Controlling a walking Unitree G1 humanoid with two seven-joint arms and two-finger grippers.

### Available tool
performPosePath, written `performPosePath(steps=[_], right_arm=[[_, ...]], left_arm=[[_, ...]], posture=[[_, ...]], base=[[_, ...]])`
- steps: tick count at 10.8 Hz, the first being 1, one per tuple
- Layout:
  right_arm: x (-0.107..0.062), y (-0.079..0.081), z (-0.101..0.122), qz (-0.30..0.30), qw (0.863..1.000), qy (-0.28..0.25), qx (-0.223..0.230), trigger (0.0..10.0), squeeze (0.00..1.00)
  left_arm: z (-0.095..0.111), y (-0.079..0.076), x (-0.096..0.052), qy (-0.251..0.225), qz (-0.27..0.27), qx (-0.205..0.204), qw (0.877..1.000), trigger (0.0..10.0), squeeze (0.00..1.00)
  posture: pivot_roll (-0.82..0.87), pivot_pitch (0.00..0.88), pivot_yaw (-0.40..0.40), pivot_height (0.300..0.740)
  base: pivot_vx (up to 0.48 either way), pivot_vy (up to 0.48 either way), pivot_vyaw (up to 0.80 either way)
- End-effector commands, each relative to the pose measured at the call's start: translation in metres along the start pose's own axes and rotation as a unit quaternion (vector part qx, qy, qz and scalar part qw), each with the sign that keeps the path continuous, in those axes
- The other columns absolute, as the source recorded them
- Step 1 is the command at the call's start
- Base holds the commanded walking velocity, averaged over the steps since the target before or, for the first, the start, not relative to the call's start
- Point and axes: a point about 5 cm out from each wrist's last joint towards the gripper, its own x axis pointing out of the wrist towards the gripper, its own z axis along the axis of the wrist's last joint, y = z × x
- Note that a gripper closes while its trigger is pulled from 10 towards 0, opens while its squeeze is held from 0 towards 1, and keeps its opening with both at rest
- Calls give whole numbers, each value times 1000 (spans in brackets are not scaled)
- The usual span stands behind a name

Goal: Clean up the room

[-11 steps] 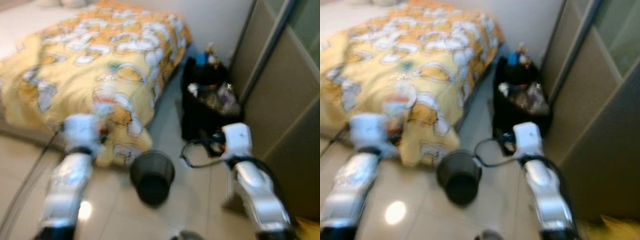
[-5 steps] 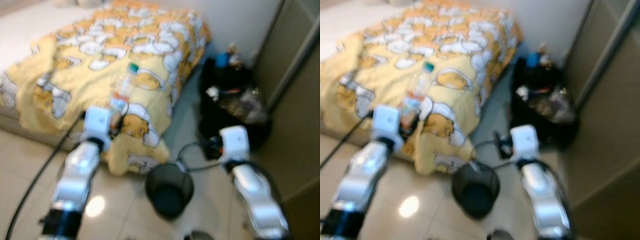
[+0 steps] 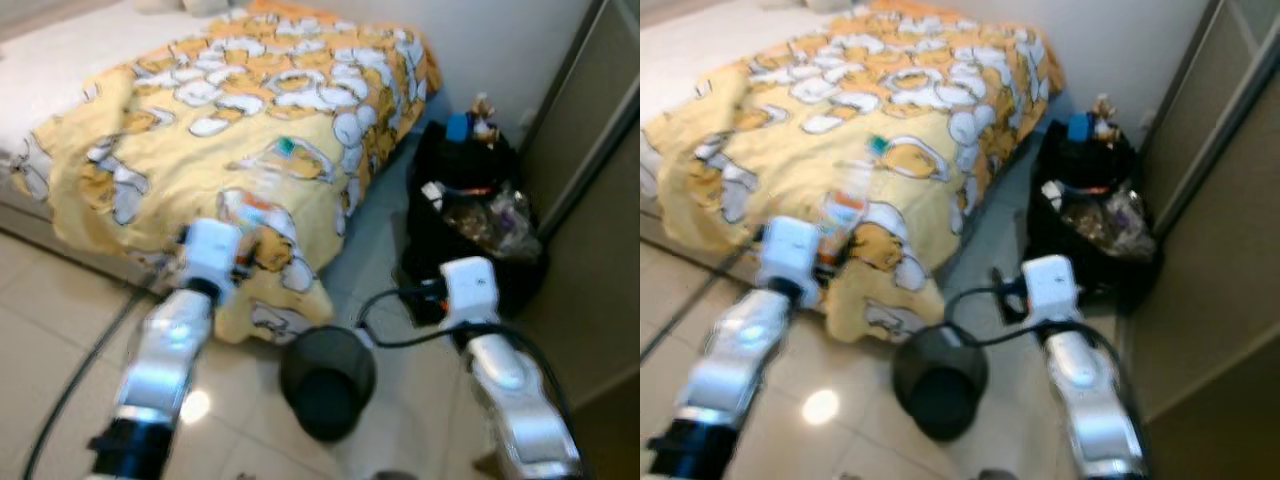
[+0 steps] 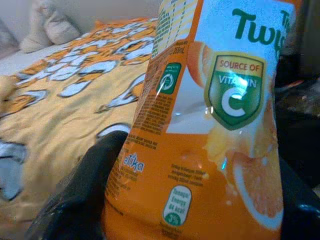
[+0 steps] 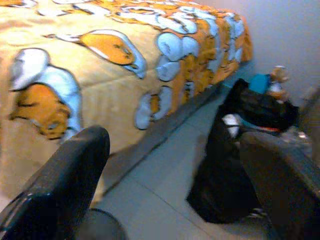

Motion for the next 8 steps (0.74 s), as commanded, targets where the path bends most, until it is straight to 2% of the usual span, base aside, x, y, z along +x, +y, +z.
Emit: performPosePath(steps=[1, 3, 4, 5, 6, 7, 8], right_arm=[[1, 6, 4, 10, 1000, -4, 0, 10000, 0], [4, 7, 7, 14, 1000, -6, 0, 10000, 0], [5, 7, 7, 14, 1000, -6, -1, 10000, 0], [5, 7, 7, 17, 1000, -4, -3, 10000, 0], [4, 10, 7, 33, 999, 3, -6, 10000, 0], [2, 13, 10, 43, 999, 4, -10, 10000, 0], [0, 14, 13, 49, 999, 9, -16, 10000, 0]], left_arm=[[3, 9, 2, -6, 11, 6, 1000, 10000, 0], [-3, 6, 8, 10, 3, -4, 1000, 10000, 0], [-4, 8, 13, 15, 2, -5, 1000, 10000, 0], [-7, 14, 25, 32, 6, -3, 999, 10000, 0], [-15, 20, 43, 68, 1, 20, 997, 10000, 0], [-14, 30, 52, 79, 17, 29, 996, 10000, 0], [-17, 42, 57, 96, 43, 18, 994, 10000, 0]], posture=[[-188, 85, 35, 740], [-188, 82, 33, 740], [-191, 78, 33, 740], [-197, 74, 31, 740], [-216, 79, 33, 740], [-252, 100, 34, 740], [-276, 121, 26, 740]], base=[[285, -382, 0], [306, -367, 0], [0, 0, 0], [0, 0, 0], [0, 0, 0], [0, 0, 0], [0, 0, 0]])
